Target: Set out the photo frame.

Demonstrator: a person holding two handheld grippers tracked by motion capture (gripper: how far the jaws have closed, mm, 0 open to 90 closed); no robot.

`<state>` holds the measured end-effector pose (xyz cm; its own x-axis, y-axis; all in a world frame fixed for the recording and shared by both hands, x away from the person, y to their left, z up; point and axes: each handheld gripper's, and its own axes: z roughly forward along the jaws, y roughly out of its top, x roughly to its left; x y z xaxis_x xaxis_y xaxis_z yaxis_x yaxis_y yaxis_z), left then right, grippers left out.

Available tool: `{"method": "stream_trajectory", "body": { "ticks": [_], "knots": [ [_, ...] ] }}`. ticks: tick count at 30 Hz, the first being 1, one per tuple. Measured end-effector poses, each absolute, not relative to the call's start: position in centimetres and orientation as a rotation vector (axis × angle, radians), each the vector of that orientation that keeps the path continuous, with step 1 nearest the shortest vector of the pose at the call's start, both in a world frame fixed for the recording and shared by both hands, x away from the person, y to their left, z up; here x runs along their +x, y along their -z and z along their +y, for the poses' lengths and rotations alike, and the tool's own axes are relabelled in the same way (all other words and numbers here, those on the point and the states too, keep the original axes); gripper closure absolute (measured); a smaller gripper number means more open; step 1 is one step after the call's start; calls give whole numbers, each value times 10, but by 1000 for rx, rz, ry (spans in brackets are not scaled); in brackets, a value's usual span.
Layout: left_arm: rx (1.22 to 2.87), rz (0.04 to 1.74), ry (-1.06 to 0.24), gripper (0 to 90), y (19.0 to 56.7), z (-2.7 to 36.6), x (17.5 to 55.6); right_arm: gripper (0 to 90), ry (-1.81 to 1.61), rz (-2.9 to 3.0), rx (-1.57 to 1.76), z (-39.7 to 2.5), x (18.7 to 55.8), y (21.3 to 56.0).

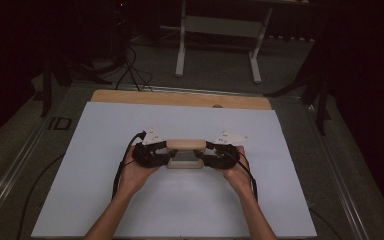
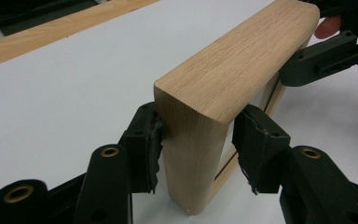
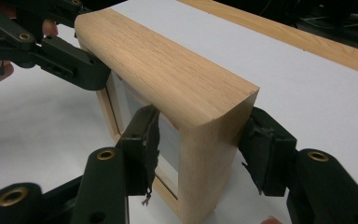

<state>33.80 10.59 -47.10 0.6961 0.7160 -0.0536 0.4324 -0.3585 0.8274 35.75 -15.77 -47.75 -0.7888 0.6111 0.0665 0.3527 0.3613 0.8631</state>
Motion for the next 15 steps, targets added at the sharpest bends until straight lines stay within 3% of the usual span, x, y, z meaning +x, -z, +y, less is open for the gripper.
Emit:
{"method": "stream_trajectory", "body": {
  "ticks": [15],
  "knots": [
    [2000, 903, -379, 510, 474, 109, 349, 492, -1432, 2347, 920, -156, 365, 483]
  ]
}}
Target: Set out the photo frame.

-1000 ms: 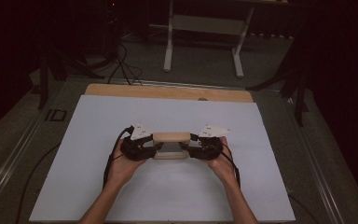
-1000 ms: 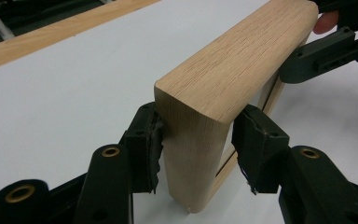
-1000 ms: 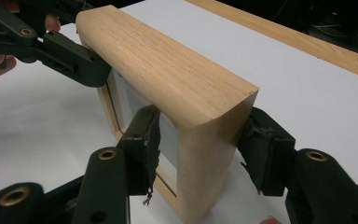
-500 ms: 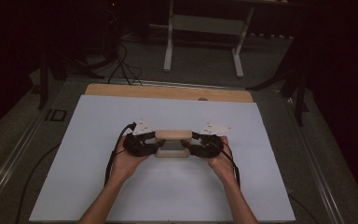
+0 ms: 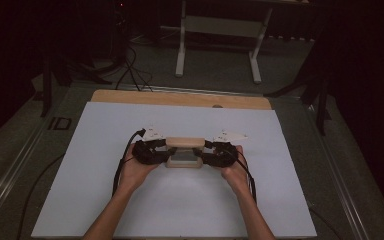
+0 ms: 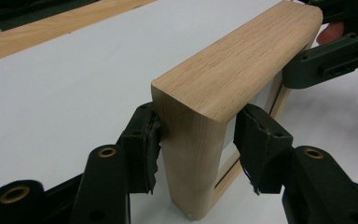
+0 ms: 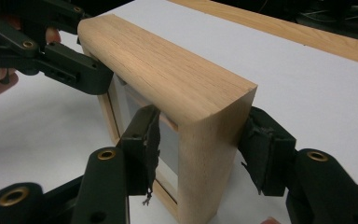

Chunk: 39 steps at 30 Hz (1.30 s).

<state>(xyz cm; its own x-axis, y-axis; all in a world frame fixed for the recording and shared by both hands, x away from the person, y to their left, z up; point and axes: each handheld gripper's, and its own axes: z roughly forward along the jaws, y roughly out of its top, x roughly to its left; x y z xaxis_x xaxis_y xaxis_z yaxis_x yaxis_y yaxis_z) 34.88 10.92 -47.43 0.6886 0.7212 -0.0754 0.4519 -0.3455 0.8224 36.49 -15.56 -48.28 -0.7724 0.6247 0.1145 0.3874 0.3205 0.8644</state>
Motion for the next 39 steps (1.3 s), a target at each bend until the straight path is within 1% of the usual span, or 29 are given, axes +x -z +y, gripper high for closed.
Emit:
{"method": "stream_trajectory", "body": {
  "ticks": [20, 39],
  "knots": [
    [1976, 961, -364, 509, 475, 109, 356, 471, -1402, 2329, 988, -150, 372, 483],
    [1951, 987, -324, 513, 477, 112, 366, 472, -1367, 2314, 1025, -153, 373, 482]
  ]
}}
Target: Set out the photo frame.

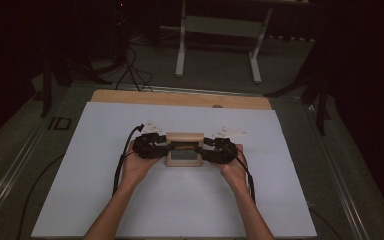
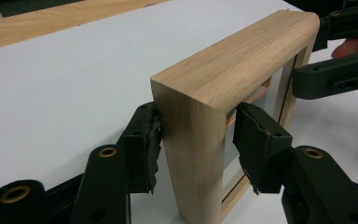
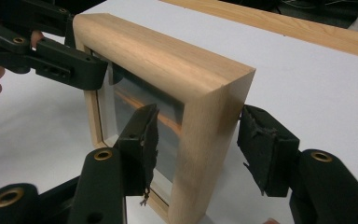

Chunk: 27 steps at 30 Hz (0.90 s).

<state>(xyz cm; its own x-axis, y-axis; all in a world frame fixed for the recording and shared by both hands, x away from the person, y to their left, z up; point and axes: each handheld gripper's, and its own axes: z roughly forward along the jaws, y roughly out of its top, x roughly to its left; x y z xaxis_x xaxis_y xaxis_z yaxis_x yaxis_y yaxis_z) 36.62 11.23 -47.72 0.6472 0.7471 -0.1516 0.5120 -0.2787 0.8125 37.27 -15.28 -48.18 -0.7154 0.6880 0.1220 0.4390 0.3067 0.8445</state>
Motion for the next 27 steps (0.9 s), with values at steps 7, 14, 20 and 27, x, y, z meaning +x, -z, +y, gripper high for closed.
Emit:
{"method": "stream_trajectory", "body": {
  "ticks": [7, 14, 20, 27],
  "knots": [
    [1949, 992, -318, 516, 477, 114, 368, 468, -1362, 2315, 1033, -153, 373, 482],
    [1960, 979, -320, 526, 476, 115, 370, 459, -1366, 2320, 1030, -151, 373, 483],
    [1971, 958, -305, 537, 476, 117, 372, 459, -1370, 2314, 1037, -152, 370, 483],
    [1974, 938, -281, 548, 476, 120, 375, 463, -1372, 2315, 1027, -153, 366, 482]
  ]
}}
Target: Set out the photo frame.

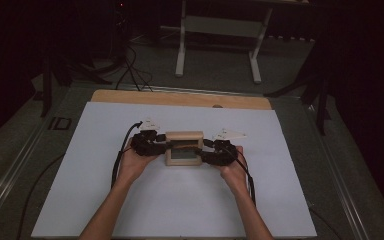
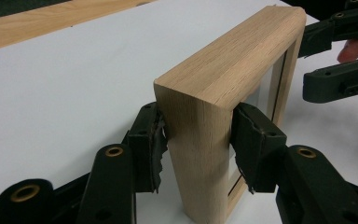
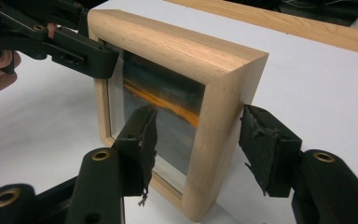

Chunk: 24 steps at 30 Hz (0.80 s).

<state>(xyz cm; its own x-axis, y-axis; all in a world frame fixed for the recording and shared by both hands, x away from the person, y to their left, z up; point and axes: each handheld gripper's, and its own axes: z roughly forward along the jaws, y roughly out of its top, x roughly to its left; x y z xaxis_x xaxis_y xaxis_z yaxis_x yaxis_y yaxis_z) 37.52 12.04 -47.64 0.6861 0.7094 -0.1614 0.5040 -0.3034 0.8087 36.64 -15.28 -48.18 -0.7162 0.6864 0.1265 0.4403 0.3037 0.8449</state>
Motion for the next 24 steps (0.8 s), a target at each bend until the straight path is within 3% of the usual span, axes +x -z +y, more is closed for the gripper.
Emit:
{"method": "stream_trajectory", "body": {
  "ticks": [7, 24],
  "knots": [
    [1976, 936, -281, 550, 476, 121, 375, 388, -1378, 2335, 1037, -151, 377, 489],
    [1962, 937, -252, 534, 477, 122, 378, 411, -1372, 2363, 1040, -148, 377, 494]
  ]
}}
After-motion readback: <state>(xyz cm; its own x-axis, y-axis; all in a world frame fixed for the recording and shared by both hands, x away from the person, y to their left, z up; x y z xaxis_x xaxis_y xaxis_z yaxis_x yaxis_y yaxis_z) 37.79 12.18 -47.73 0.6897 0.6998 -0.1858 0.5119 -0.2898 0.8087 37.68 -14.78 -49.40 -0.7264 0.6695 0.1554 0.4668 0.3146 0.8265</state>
